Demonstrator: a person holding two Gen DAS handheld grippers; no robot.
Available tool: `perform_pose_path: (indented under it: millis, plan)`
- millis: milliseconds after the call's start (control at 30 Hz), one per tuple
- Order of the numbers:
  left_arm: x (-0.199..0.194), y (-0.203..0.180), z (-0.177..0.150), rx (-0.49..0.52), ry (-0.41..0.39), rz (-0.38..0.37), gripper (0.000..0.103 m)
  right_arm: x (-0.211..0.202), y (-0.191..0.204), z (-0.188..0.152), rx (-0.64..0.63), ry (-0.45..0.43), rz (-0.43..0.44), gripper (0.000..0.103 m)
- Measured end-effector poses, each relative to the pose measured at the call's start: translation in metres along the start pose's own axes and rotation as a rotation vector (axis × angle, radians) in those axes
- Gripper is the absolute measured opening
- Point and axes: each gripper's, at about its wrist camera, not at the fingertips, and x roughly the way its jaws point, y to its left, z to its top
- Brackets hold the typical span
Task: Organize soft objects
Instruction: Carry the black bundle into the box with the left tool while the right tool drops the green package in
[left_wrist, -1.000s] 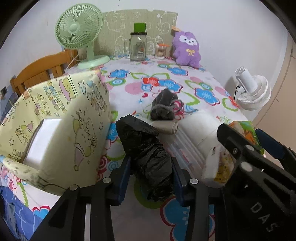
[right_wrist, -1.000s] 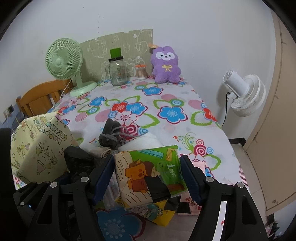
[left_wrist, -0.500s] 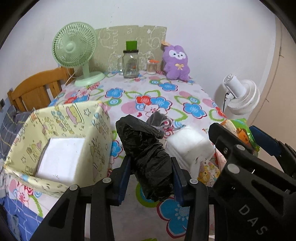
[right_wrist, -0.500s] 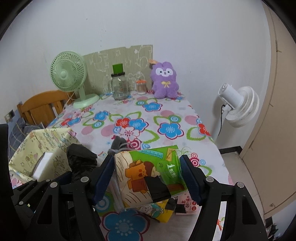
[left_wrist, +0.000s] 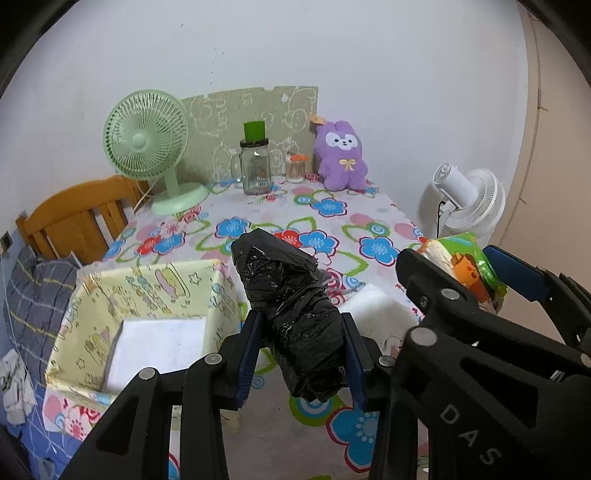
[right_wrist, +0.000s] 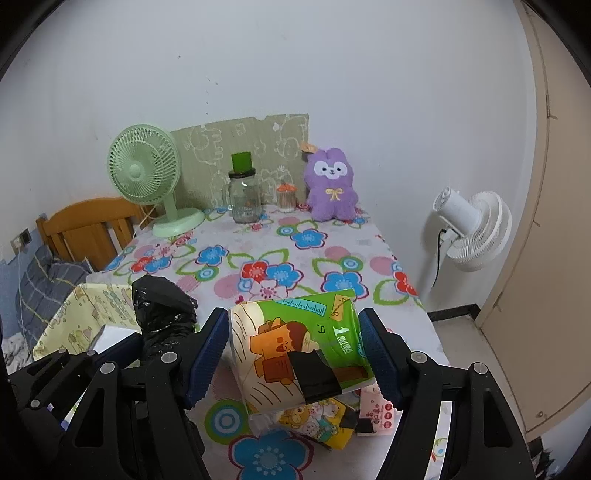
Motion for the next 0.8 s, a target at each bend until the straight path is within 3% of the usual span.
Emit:
perform_pose_path:
  millis: [467,800]
  plan:
    - [-0.005,0.027,0.008,0.039,-0.009,0.002,0.042,0.001,0.035,0.013,-0.056,0.004,0.027,0.075]
    - [-0.002,0.063,0.01,0.02,-0.005,0.024,0.042,0.018,0.073,0.021,-0.101,0.053,0.117,0.075]
